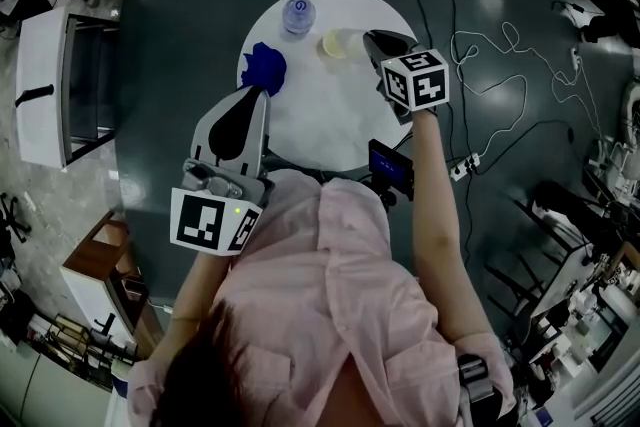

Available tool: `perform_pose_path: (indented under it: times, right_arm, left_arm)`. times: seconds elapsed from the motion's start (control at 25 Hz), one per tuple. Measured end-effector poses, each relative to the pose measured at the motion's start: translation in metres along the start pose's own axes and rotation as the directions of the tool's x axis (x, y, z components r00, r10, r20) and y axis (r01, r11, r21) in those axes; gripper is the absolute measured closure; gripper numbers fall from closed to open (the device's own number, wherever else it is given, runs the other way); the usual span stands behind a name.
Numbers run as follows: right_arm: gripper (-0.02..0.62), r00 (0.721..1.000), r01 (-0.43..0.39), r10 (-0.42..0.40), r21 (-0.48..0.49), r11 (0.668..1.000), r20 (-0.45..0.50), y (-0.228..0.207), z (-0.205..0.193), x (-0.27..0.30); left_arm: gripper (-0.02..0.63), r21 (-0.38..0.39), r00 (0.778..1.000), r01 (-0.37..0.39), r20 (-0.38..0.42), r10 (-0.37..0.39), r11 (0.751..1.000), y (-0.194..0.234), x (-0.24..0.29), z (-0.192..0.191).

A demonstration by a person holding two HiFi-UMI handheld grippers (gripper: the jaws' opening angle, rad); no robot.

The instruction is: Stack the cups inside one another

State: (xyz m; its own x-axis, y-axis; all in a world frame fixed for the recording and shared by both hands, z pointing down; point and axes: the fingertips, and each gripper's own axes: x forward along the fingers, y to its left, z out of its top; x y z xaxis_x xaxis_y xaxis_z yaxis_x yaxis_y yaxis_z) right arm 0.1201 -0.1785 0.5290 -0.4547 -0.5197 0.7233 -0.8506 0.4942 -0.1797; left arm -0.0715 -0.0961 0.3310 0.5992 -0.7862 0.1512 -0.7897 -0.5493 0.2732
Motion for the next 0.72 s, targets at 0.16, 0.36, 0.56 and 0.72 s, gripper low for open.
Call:
perform_pose_path:
  times: [0.16,0.36,0.56,0.72]
  right_arm:
    - [0.552,1.000,-0.014,0.014,-0.010,1.000,-0.019,0.001,-0.001,0.005]
    - [0.552,0.998,-0.028,0.026,-0.027,0.999,-0.048,0.002,-0.005,0.015]
    - [0.552,0.997,-0.040,0.037,-0.036,0.999,-0.073,0.003,-0.007,0.024]
    - [0.552,0.995,-0.045,0.041,-0.041,0.998,-0.089,0.002,-0.011,0.031]
  left_arm:
    - [0.591,0.003,1.000,-0.002,0.001,0.002,1.000,0.000,0.001,0.000]
    - [0.591,0.000,1.000,-0.010,0.000,0.010,1.000,0.001,0.002,-0.001]
    - [0.591,0.001,1.000,-0.020,-0.001,0.020,1.000,0.003,0.003,0.001]
    - [0.592,-0.010,1.000,-0.028,0.000,0.028,1.000,0.007,0.003,0.000]
